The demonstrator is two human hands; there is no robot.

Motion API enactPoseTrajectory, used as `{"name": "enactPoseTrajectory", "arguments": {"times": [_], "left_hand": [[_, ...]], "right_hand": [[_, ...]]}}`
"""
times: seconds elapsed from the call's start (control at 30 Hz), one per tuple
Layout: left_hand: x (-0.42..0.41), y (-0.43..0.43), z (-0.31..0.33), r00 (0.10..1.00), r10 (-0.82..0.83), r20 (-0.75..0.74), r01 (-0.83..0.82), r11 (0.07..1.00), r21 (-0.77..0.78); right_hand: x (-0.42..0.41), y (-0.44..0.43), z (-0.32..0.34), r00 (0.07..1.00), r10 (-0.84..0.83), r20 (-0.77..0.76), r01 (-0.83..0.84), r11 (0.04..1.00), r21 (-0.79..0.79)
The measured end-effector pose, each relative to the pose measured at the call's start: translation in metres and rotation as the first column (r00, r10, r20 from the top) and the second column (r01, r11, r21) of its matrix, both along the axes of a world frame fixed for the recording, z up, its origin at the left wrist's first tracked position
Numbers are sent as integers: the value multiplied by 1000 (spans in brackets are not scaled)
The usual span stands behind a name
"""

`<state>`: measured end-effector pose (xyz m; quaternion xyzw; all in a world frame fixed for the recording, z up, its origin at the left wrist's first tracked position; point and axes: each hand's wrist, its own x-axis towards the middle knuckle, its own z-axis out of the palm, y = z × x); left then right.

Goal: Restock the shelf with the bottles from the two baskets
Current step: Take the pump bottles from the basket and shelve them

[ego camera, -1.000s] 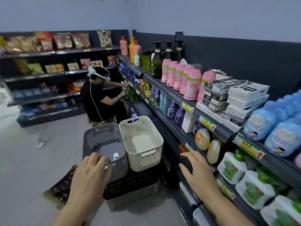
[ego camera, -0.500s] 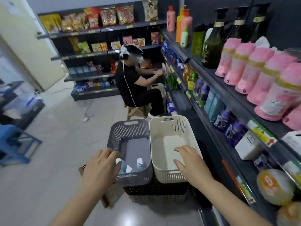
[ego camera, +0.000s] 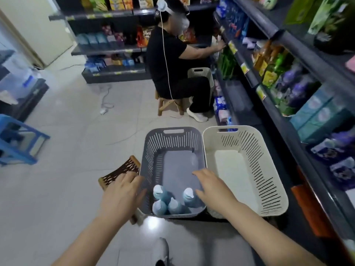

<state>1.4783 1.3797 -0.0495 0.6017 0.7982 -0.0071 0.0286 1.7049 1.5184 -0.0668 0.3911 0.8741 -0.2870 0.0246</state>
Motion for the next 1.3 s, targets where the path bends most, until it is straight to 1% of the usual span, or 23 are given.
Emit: {"name": "enactPoseTrajectory", "arguments": {"times": [0.1, 0.2, 0.3, 0.37, 0.47, 0.57, 0.67, 0.8, 0.93, 1.03, 1.1, 1.17, 1.2, 1.23, 1.27, 1.3], "left_hand": [[-39, 24, -14, 996, -84, 27, 85, 996, -36], [-65, 44, -22, 971, -228, 76, 231, 972, -34], [-83, 58, -39, 931, -329, 156, 338, 941, -31], [-89, 65, -53, 915, -352, 196, 366, 930, -37], [-93, 71, -73, 893, -379, 245, 393, 920, -9], [-96, 75, -87, 884, -385, 264, 398, 917, 2], [-96, 77, -99, 879, -378, 291, 393, 919, 6], [-94, 78, -114, 867, -383, 320, 402, 915, 5], [-87, 83, -117, 833, -397, 385, 413, 910, 45], [-79, 92, -110, 806, -336, 487, 354, 933, 59], [-73, 99, -104, 778, -289, 558, 319, 947, 46], [-70, 106, -99, 735, -234, 636, 276, 961, 34], [-71, 109, -95, 714, -206, 669, 248, 968, 34], [-73, 110, -92, 695, -185, 695, 213, 976, 46], [-78, 110, -89, 676, -171, 717, 174, 982, 70], [-83, 108, -87, 658, -154, 737, 133, 987, 88]], "right_hand": [[-29, 6, -23, 996, -52, 73, 55, 998, -39], [-48, 9, -45, 977, -109, 183, 132, 984, -118], [-61, 11, -71, 951, -84, 298, 144, 972, -185], [-68, 13, -89, 932, -44, 360, 130, 968, -216], [-72, 18, -113, 916, -16, 400, 128, 958, -256], [-74, 22, -133, 902, -29, 430, 153, 954, -256], [-76, 27, -146, 904, -48, 425, 165, 956, -243], [-80, 36, -152, 915, -102, 390, 183, 967, -176], [-81, 51, -134, 930, -185, 317, 258, 944, -207], [-87, 63, -96, 949, -260, 180, 297, 928, -226], [-95, 71, -66, 962, -264, 71, 273, 938, -214], [-106, 78, -38, 961, -267, -71, 247, 946, -209], [-112, 80, -26, 943, -293, -155, 251, 936, -245], [-119, 82, -17, 914, -333, -234, 251, 914, -320], [-125, 82, -11, 876, -383, -294, 242, 875, -419], [-131, 81, -7, 832, -440, -338, 213, 815, -539]]}}
